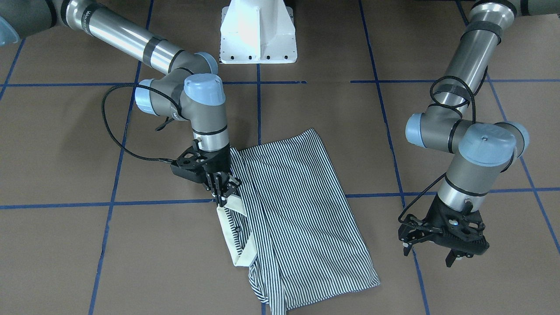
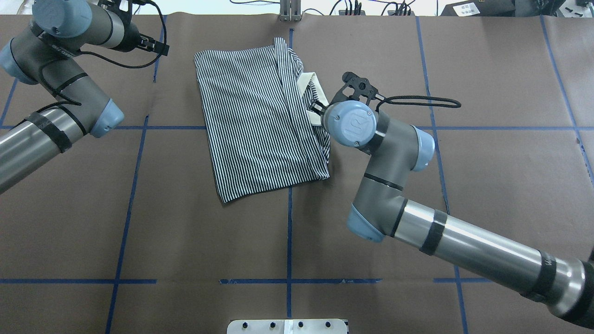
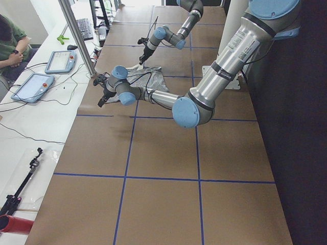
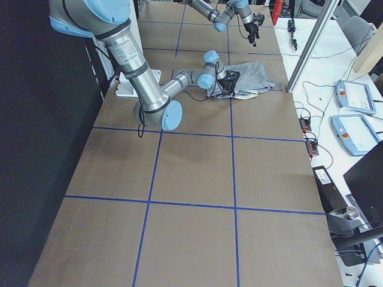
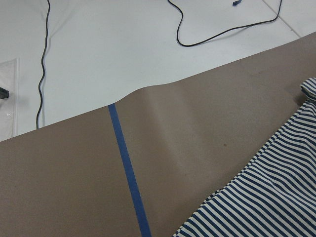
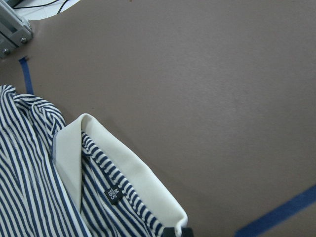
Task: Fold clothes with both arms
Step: 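Push the collar corner with the right gripper to straighten the shirt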
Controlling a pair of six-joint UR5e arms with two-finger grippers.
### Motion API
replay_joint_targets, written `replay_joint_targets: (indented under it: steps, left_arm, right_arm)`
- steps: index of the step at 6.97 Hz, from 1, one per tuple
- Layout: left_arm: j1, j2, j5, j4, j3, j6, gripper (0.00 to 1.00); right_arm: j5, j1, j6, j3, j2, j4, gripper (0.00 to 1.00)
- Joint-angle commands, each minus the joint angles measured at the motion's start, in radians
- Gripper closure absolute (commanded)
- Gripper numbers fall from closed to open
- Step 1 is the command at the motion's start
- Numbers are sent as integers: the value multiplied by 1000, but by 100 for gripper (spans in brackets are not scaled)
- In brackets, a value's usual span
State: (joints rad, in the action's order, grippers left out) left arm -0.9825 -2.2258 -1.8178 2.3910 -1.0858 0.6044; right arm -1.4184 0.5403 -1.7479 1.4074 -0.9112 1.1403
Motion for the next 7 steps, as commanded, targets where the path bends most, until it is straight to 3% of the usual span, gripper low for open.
replay_joint_targets:
  steps: [1, 2, 3, 4, 5, 7]
  left_arm:
    - [5, 2, 0, 1, -14, 1, 0]
    - [8, 2, 0, -1, -20, 23, 0]
    - [10, 3, 0, -1, -28, 23, 0]
    - [11, 12, -2, -3, -45, 23, 0]
    - [18, 46, -3, -10, -106, 24, 0]
    - [71, 93, -90, -15, -202, 125, 0]
  right_arm:
    - [70, -74, -2, 195, -177, 9, 100]
    - [73, -77, -1, 206, -198, 9, 100]
    - [73, -79, 7, 202, -198, 9, 92]
    - [66, -77, 37, 202, -198, 27, 1]
    - [62, -71, 127, 234, -204, 47, 0]
    - [6, -71, 264, 408, -320, 128, 0]
